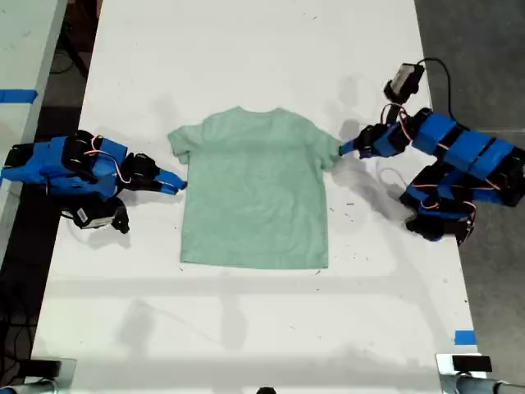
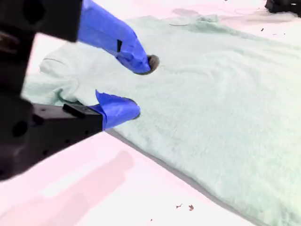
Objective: Fold t shirt
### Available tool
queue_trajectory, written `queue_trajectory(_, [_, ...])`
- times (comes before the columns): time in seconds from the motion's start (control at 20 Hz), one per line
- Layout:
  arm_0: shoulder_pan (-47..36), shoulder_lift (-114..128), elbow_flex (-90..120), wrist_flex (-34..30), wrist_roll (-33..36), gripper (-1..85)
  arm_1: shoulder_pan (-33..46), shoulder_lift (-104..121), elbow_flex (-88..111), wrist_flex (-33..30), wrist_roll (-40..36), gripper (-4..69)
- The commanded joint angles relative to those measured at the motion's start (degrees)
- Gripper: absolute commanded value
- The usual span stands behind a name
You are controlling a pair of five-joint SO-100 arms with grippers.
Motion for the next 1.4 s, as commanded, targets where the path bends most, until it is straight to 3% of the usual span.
queue_trajectory(0.0, [-0.26, 0.44, -0.18, 0.26, 0.35, 11.9, 3.43, -12.92, -10.20, -4.48, -2.72, 21.5])
queue_trajectory(0.2, [-0.26, 0.44, -0.18, 0.26, 0.35, 11.9, 3.96, -41.22, -23.47, -10.55, -5.45, 21.0])
queue_trajectory(0.25, [-0.26, 0.44, -0.18, 0.26, 0.35, 11.9, 3.96, -49.31, -30.15, -5.27, -5.98, 1.5])
queue_trajectory(0.3, [-0.26, 0.44, -0.18, 0.26, 0.35, 11.9, 3.69, -51.06, -33.22, -0.44, -4.66, 0.9])
queue_trajectory(0.45, [-0.35, 0.53, -0.18, 0.26, 0.35, 11.9, -1.23, -35.16, -30.50, -4.04, -3.08, 1.0])
queue_trajectory(0.6, [-0.26, 0.53, -0.18, 0.26, 0.35, 11.9, -13.62, -31.11, -40.43, -5.36, -3.34, 1.0])
queue_trajectory(0.8, [-0.26, 0.53, -0.18, 0.26, 0.35, 11.9, -27.25, -39.99, -49.92, -15.56, -3.60, 1.0])
queue_trajectory(0.85, [-0.26, 0.53, -0.18, 0.26, 0.35, 11.9, -28.83, -42.28, -51.86, -17.14, -4.22, 3.8])
queue_trajectory(0.9, [-0.35, 0.53, -0.18, 0.26, 0.35, 11.9, -28.83, -42.80, -53.44, -15.82, -4.39, 11.4])
queue_trajectory(0.95, [-0.26, 0.53, -0.18, 0.26, 0.35, 11.9, -26.89, -40.96, -54.05, -10.99, -3.25, 17.4])
queue_trajectory(1.0, [-0.26, 0.53, -0.18, 0.26, 0.35, 11.9, -23.91, -36.74, -52.56, -5.54, -2.11, 18.1])
queue_trajectory(1.05, [-0.26, 0.53, -0.18, 0.26, 0.35, 11.9, -20.74, -30.59, -48.43, -2.64, -2.20, 6.2])
queue_trajectory(1.1, [-0.35, 0.53, -0.18, 0.26, 0.35, 11.9, -18.63, -23.20, -42.54, -1.32, -1.93, -0.6])
queue_trajectory(1.2, [-0.26, 0.53, -0.18, 0.26, 0.35, 11.9, -18.54, -8.96, -30.06, 1.32, -1.14, -0.6])
queue_trajectory(1.35, [-0.35, 0.53, -0.18, 0.26, 0.35, 11.9, -26.46, 17.23, -0.70, -2.55, 5.80, -0.6])
